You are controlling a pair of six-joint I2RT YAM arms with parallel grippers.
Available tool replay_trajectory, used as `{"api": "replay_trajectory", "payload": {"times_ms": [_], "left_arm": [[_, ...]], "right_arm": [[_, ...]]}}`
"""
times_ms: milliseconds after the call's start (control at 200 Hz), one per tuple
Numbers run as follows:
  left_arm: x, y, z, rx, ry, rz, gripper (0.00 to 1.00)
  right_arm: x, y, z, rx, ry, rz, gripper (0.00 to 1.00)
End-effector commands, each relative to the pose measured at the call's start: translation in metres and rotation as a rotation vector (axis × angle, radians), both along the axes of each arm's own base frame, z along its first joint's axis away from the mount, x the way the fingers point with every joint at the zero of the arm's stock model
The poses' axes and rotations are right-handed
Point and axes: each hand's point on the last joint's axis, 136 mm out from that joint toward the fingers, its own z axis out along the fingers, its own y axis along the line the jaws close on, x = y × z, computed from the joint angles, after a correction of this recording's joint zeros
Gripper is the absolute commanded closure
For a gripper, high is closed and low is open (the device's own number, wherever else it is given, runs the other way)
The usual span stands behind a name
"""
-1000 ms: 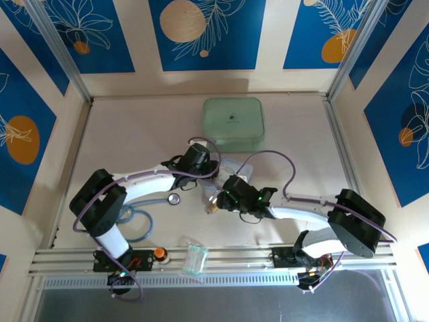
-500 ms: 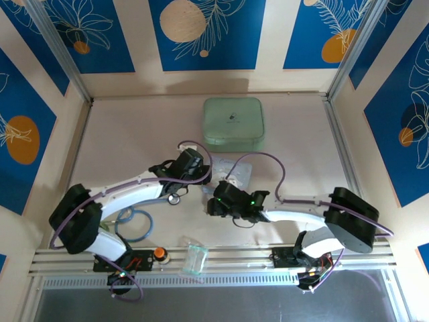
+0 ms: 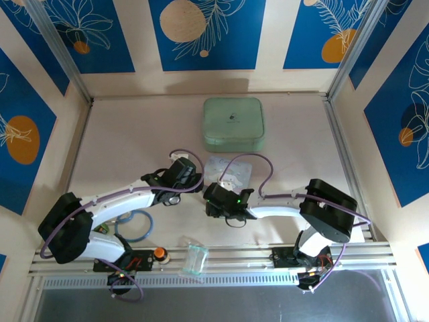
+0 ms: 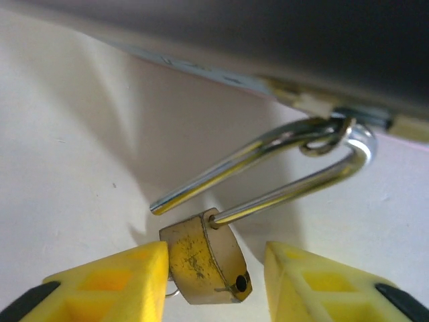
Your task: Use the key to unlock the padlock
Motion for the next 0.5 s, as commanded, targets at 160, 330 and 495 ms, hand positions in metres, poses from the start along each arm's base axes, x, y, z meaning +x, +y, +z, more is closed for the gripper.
{"api": "replay_trajectory", "payload": {"times_ms": [160,330,495], "left_arm": [[0.005,0.001,-0.003,0.012,-0.014,0.023,0.16],[0.011,-0.005,0.004,0.002,-0.033,0.016,0.16],[0.022,-0.013,0.01,0.025,-0.048,0.003,0.16]], "right_arm": [[-0.008,-0.011,-0.015,-0.003,0.048,-0.047,0.76],[-0.014,-0.02,-0.02,0.068,0.084,-0.089,0.84],[-0.018,-0.033,-0.028,0.1,0.123,-0.131,0.93]]}}
